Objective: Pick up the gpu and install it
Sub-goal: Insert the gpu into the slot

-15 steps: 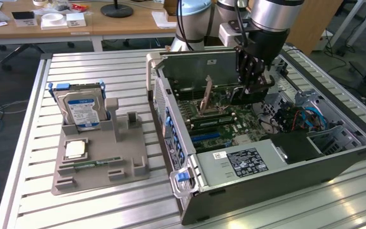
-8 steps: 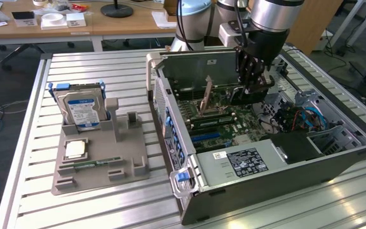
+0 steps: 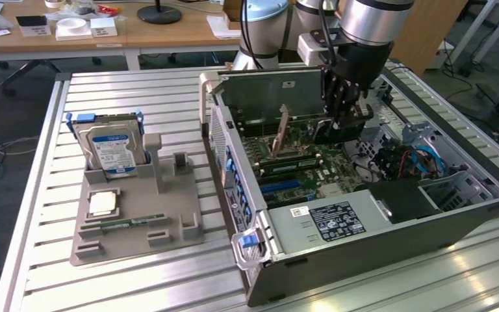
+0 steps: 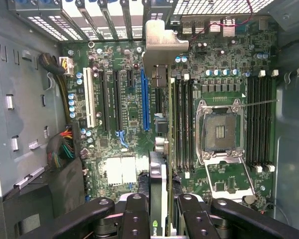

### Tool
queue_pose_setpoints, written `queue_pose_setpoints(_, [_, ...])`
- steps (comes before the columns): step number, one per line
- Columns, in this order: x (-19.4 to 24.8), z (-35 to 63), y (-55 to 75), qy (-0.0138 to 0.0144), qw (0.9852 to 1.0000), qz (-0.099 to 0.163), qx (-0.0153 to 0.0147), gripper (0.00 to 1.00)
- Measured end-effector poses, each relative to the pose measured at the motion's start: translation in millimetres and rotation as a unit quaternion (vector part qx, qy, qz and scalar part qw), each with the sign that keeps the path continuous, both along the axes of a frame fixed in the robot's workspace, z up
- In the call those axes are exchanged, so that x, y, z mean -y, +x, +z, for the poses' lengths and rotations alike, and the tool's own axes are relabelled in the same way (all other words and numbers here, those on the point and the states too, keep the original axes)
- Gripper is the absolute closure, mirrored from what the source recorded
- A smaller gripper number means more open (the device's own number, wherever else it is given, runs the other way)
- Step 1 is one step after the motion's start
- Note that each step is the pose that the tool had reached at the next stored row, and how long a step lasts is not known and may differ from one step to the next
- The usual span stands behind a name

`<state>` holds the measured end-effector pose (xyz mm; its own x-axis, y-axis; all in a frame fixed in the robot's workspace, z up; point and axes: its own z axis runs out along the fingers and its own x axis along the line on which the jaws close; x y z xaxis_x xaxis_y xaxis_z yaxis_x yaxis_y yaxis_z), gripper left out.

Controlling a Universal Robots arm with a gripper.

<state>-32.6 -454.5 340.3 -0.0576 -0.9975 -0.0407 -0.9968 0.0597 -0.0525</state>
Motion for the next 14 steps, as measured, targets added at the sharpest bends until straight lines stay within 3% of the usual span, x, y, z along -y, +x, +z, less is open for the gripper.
queue_pose_setpoints(14, [0.0, -1.9, 0.0, 0.0002, 1.0000, 0.000, 0.0001, 0.73])
